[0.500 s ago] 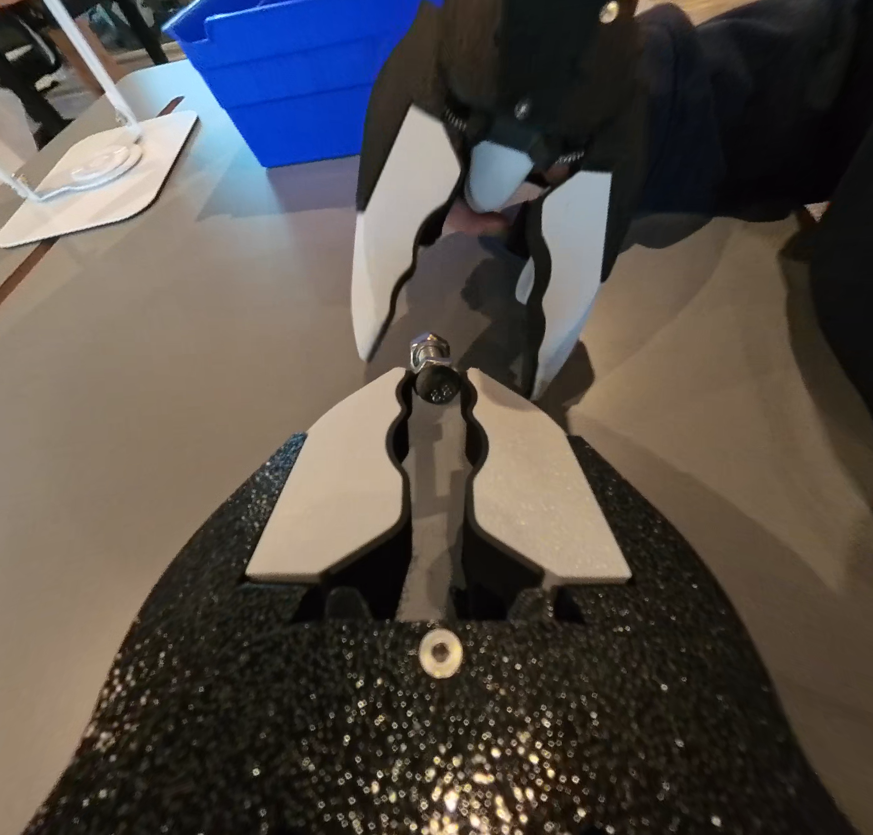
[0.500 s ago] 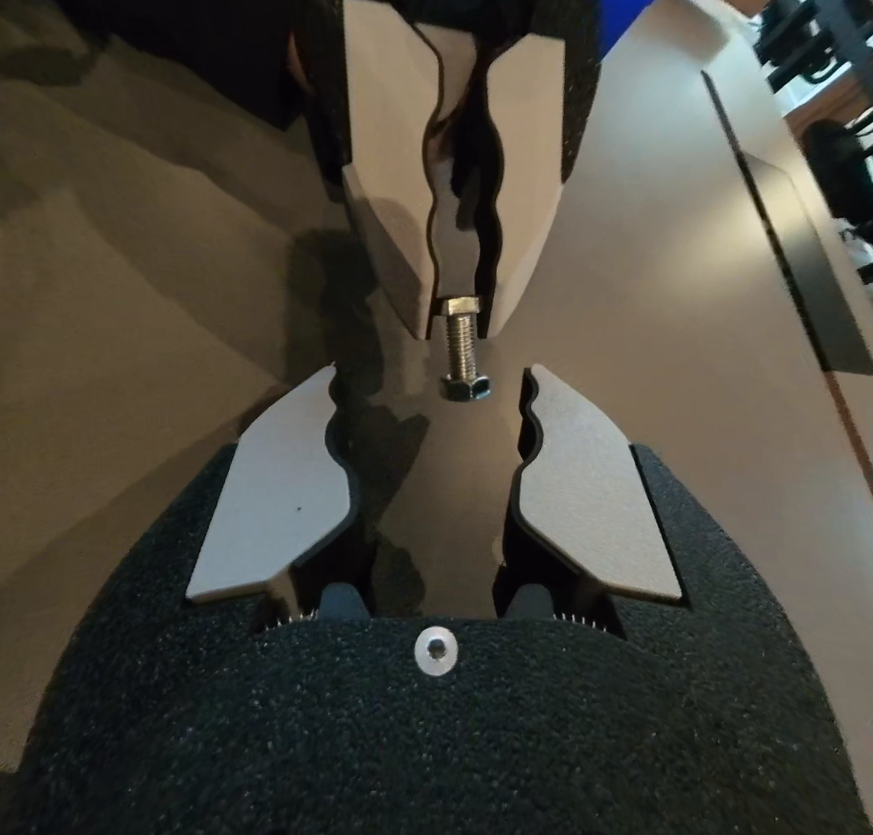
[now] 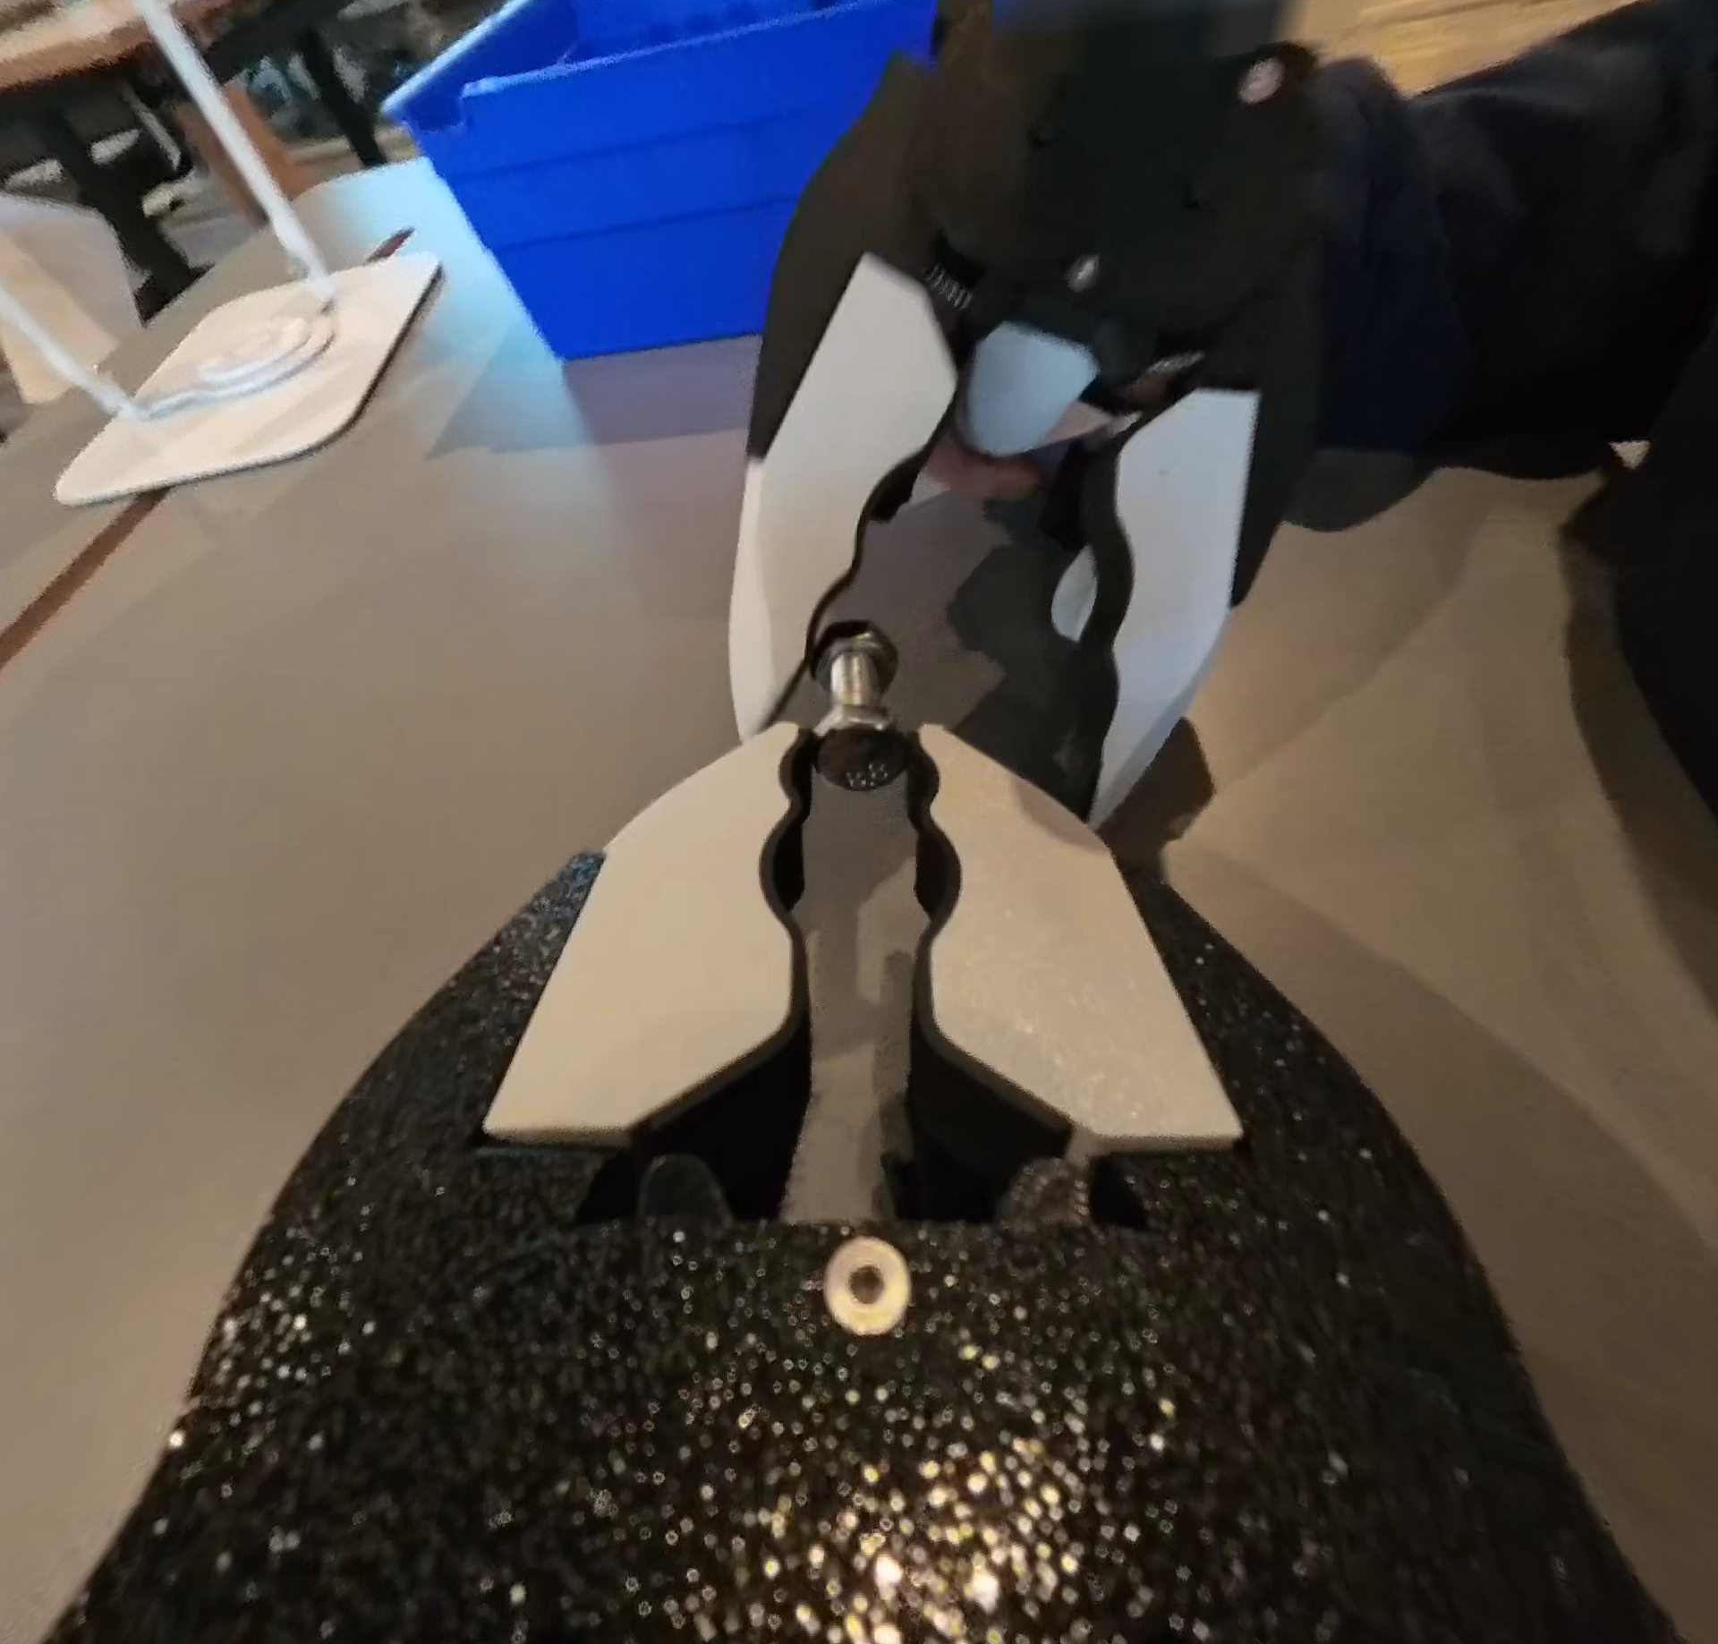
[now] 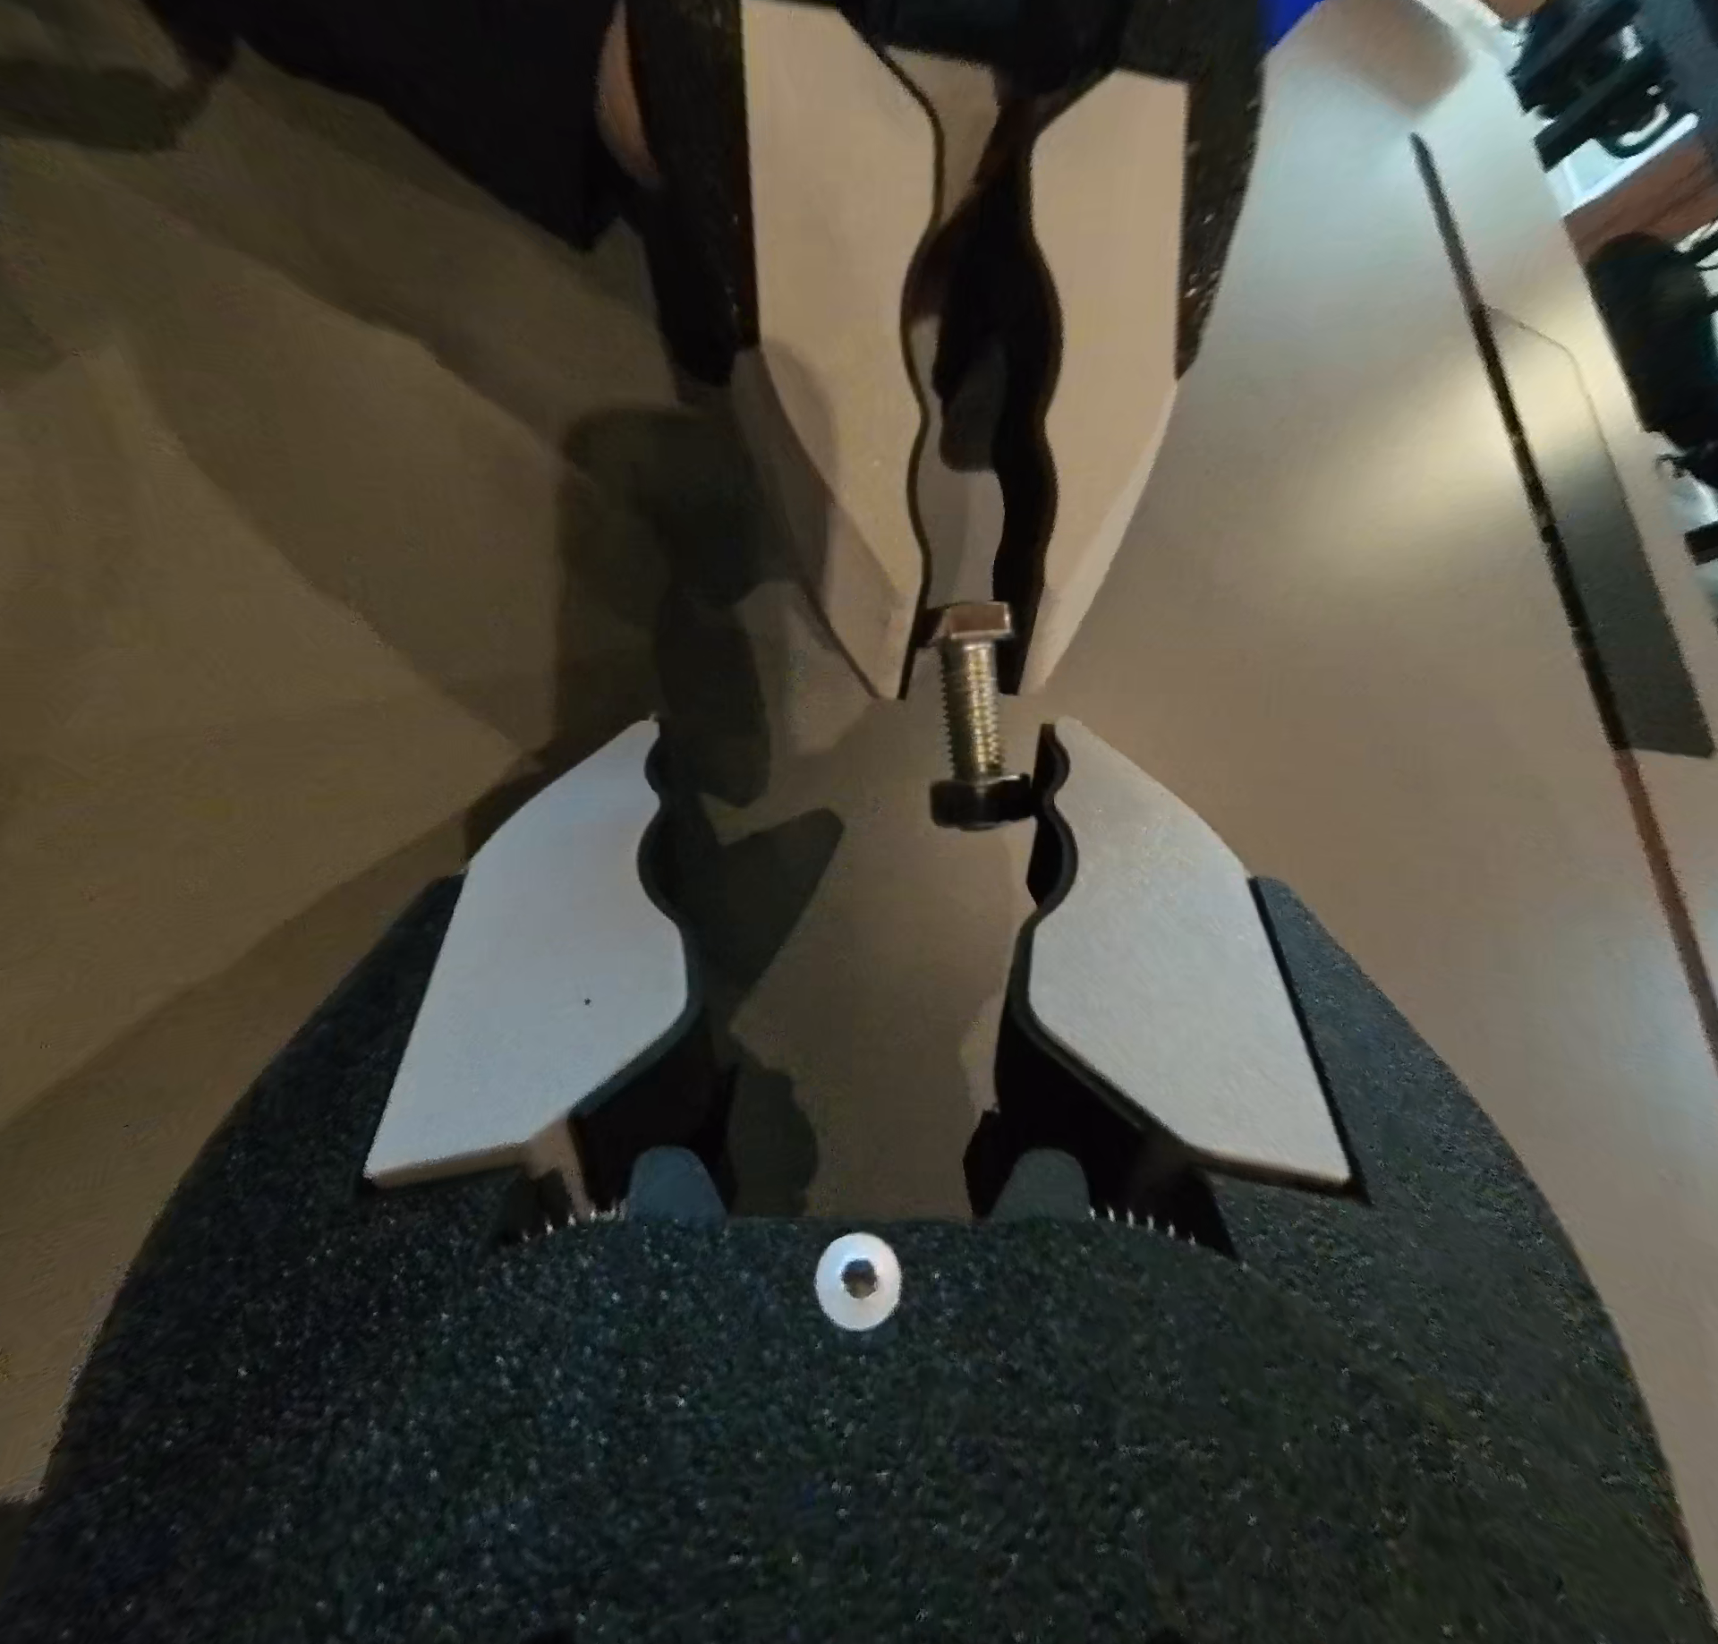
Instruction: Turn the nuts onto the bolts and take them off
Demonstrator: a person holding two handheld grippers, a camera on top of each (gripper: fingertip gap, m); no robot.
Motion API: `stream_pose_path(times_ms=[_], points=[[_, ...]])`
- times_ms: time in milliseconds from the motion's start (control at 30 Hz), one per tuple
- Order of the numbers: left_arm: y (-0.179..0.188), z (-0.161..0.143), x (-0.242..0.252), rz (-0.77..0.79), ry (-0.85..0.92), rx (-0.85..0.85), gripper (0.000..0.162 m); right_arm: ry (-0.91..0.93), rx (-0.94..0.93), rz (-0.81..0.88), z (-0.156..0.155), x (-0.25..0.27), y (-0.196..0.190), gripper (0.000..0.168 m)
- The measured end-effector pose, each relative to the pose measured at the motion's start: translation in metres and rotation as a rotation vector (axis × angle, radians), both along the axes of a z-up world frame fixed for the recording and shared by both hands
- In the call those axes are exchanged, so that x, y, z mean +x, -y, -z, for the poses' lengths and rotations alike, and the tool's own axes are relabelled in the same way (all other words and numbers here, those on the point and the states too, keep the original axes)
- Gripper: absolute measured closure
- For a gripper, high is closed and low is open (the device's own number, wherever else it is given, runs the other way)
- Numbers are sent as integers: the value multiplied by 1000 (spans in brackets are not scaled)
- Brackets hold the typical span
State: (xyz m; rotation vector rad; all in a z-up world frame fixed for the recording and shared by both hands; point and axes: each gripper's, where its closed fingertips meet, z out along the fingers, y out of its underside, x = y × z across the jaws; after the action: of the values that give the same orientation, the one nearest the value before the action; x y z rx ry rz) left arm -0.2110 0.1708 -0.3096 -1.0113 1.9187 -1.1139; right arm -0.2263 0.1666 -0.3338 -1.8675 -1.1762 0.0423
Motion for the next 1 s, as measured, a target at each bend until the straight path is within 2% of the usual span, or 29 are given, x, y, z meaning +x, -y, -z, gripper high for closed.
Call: stream_pose_path(times_ms=[133,267,400,533,633,800,1000], points=[[-18,9,1,-92,-62,4,143,-4,38,-5,-9,6,3,116],[-15,7,-4,-73,-57,9,143,-13,57,33,-10,10,-3,106],[3,3,-9,17,1,57,143,-3,-20,26,4,6,-2,95],[15,-3,-7,82,48,58,143,-17,-61,-1,9,-3,2,95],[12,-6,-6,54,62,53,143,-19,-79,-16,9,-5,4,98],[-2,-4,0,-36,27,16,143,1,-6,18,0,2,-1,90],[-5,7,-1,-79,-34,60,144,9,-7,27,1,8,-1,93]])
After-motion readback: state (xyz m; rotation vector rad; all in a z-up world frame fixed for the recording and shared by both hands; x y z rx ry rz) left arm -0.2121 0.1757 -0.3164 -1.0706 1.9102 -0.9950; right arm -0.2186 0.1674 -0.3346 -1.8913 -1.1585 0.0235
